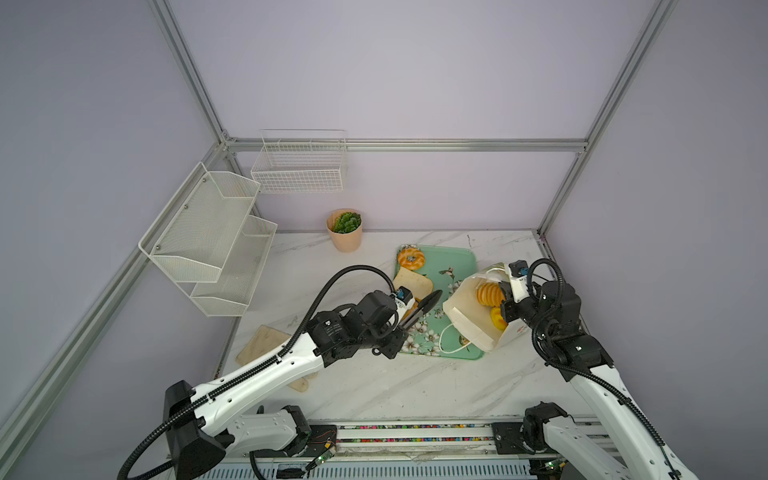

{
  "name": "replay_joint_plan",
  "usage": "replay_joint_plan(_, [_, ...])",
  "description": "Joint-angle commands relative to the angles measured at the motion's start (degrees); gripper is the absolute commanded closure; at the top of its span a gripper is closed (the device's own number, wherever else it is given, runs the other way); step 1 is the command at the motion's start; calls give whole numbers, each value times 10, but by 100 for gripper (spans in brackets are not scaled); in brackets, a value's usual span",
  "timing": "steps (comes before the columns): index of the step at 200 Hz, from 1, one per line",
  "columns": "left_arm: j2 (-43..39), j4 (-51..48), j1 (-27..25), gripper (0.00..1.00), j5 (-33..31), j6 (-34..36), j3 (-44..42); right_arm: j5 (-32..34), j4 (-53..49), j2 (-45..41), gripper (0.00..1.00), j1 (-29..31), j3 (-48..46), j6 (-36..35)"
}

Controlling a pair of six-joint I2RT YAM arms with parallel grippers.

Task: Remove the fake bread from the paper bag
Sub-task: 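Reach the left gripper's tongs back into the bag opening, then close the tongs on the striped yellow pastry inside the bag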

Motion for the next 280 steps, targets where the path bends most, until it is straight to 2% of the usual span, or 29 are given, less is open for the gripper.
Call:
replay_joint_plan(1, [24,21,-28,84,12,61,73,-30,1,-11,100,0,7,-15])
replay_joint_plan(51, [106,25,-63,86,2,147,131,-51,-16,-13,100,0,14,-17])
replay_joint_plan(57, [135,26,-66,86,-2,157,139,-58,-18,-15,100,0,14,-18])
replay_joint_plan(94, [222,49,-82,72,-66,232,192,-88,-18,-27,100,0,9,-18])
replay_joint_plan(119, [274,86,-84,70,-123,278,215,-100,-17,-30,100,0,4,-18])
replay_joint_plan(159, [333,126,-84,68,-199,294,238,-103,-19,-24,100,0,8,-14])
replay_joint_plan(205, [355,146,-79,67,-252,310,244,-95,-20,-13,100,1,8,-11])
replay_joint_plan(254, [372,169,-79,55,-265,339,244,-95,-19,6,100,0,14,-12])
replay_joint_plan(280, [394,173,-79,53,-268,355,257,-95,-15,6,100,0,10,-12])
